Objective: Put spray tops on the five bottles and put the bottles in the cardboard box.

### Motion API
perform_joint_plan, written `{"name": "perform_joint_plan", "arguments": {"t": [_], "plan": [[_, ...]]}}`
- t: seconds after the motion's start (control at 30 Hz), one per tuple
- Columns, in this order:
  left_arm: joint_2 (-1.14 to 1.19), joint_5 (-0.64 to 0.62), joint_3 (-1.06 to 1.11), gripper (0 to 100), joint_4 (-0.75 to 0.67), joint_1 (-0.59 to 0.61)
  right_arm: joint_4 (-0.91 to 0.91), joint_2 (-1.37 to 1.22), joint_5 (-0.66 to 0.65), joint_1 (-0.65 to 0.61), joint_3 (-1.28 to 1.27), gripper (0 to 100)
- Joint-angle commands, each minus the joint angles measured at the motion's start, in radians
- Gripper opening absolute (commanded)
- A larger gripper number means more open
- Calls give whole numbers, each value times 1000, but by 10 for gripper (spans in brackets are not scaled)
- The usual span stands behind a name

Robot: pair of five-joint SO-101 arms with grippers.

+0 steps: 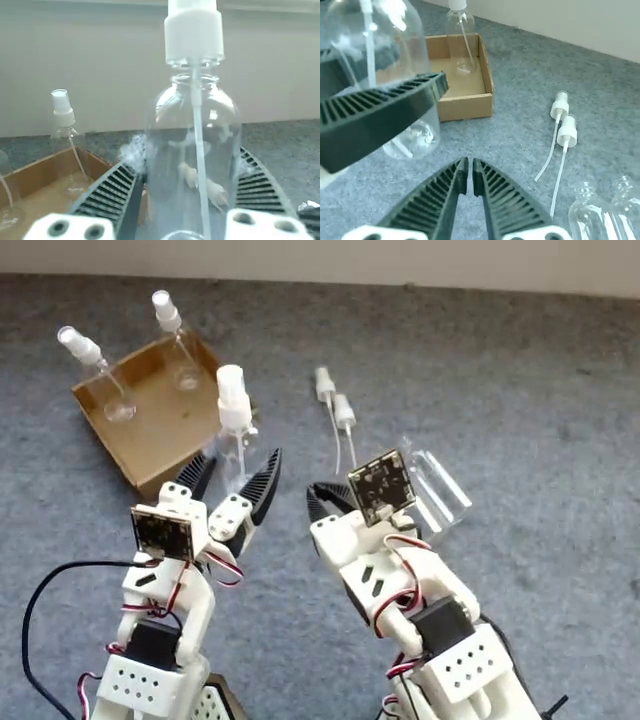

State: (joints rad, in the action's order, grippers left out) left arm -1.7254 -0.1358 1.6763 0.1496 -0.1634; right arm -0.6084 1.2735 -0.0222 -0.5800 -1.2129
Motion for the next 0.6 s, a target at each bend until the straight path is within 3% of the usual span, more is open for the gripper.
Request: {"name": "perform_joint_plan", "arguments": {"t": [0.0, 0.1, 0.27, 0.43, 0.57], "plan": [[-13, -6, 22, 136, -54, 51, -2, 19, -5, -22, -19, 12], [-13, -6, 22, 136, -52, 74, 18, 24, -5, -24, -35, 12], [-13, -6, 22, 136, -51, 77, 197, 25, -5, -24, -131, 12], [-13, -8, 21, 136, -61, 68, 213, 25, -5, -24, -199, 12], [-13, -9, 21, 136, -198, 61, 213, 27, 112, -25, -200, 12]]}}
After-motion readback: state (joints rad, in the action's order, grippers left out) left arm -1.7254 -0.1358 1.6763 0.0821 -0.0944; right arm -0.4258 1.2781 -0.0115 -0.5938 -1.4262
